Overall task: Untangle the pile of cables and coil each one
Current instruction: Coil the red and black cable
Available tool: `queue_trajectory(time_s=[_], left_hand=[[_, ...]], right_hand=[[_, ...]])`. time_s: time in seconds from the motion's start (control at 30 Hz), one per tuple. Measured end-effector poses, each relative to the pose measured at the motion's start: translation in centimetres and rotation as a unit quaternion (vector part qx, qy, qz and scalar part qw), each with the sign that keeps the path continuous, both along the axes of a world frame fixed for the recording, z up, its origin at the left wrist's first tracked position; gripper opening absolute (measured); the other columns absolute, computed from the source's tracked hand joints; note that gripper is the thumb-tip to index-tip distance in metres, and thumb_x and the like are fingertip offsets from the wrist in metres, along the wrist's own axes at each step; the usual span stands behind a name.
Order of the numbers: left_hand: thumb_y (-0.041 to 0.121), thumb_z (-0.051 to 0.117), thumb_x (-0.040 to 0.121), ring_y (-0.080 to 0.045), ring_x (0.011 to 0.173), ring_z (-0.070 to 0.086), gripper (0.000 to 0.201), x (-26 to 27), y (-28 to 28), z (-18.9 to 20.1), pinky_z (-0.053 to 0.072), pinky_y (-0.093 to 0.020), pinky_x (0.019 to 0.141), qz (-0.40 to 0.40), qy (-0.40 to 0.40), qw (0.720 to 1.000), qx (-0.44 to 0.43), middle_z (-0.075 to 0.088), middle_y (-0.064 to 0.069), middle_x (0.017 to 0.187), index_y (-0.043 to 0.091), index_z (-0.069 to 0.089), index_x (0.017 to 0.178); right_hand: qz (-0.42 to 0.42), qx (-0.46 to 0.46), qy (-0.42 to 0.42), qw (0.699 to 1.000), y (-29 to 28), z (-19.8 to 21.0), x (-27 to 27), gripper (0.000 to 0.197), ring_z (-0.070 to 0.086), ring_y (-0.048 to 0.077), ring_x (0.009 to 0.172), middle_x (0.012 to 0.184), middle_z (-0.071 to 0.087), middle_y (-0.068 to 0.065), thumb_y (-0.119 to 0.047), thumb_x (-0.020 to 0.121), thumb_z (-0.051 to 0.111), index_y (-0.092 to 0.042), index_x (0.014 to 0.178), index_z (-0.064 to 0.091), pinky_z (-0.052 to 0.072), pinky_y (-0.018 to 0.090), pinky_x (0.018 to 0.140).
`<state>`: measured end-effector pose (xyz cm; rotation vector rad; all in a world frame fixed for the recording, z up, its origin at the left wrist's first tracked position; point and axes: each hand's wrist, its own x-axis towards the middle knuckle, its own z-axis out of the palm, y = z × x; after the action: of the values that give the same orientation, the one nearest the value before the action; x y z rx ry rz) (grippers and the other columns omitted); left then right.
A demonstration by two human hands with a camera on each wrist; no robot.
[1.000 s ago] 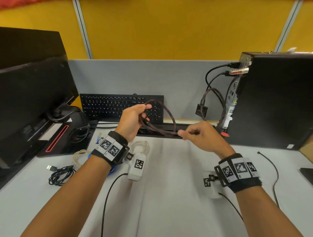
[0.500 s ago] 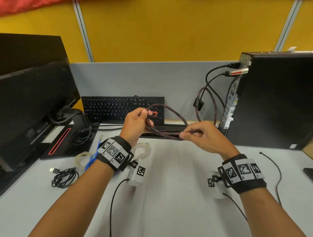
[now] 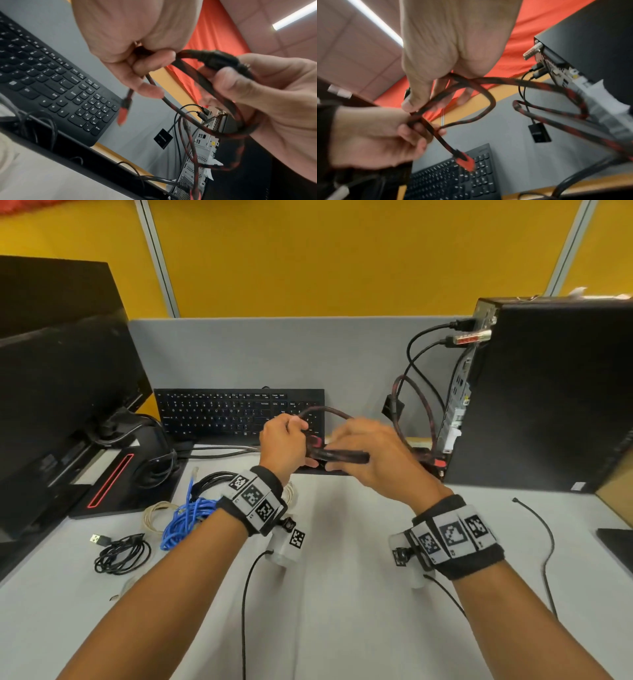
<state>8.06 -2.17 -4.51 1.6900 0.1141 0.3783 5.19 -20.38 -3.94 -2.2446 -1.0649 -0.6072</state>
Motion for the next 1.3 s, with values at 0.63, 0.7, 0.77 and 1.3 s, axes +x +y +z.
queue_trajectory(time_s=[0.63,0.7,0.77,1.3], left_hand=[[0.055,0.044,0.101,-0.023,0.084,0.073,0.041,0.8,0.5,-1.1,0.063,-0.037,0.067,-0.094,0.080,0.991,-0.054,0.068,-0.014,0.107,0.018,0.054,0.117],[0.054,0.049,0.099,-0.022,0.096,0.072,0.049,0.6,0.5,-0.7,0.063,-0.035,0.074,-0.104,0.064,0.991,-0.048,0.064,-0.013,0.119,0.022,0.044,0.136],[0.047,0.055,0.099,-0.019,0.098,0.073,0.073,0.3,0.5,-0.5,0.062,-0.035,0.079,-0.144,0.039,0.986,-0.071,0.065,-0.011,0.121,0.021,0.019,0.156],[0.009,0.051,0.101,-0.034,0.080,0.070,0.012,-1.5,-0.3,1.1,0.059,-0.050,0.080,-0.213,-0.005,0.977,-0.007,0.071,-0.020,0.087,0.010,0.054,0.090]], right_hand=[[0.123,0.446,0.348,0.815,-1.7,2.2,1.4,0.037,0.051,0.014,0.070,0.082,0.064,0.005,-0.001,0.105,0.045,-0.009,0.140,0.053,0.046,0.025,0.068],[0.127,0.473,0.353,0.798,-1.4,2.3,1.5,0.040,0.059,0.016,0.079,0.091,0.069,0.009,0.000,0.104,0.044,-0.007,0.143,0.049,0.051,0.028,0.072],[0.151,0.472,0.375,0.784,-0.7,2.4,1.6,0.039,0.065,0.018,0.087,0.101,0.071,0.013,-0.002,0.105,0.044,-0.006,0.144,0.048,0.054,0.029,0.076],[-0.054,0.142,0.175,0.973,1.1,0.7,1.1,0.102,0.068,0.010,0.089,0.095,0.071,-0.006,-0.025,0.065,0.096,-0.031,0.145,0.033,0.058,0.026,0.085]])
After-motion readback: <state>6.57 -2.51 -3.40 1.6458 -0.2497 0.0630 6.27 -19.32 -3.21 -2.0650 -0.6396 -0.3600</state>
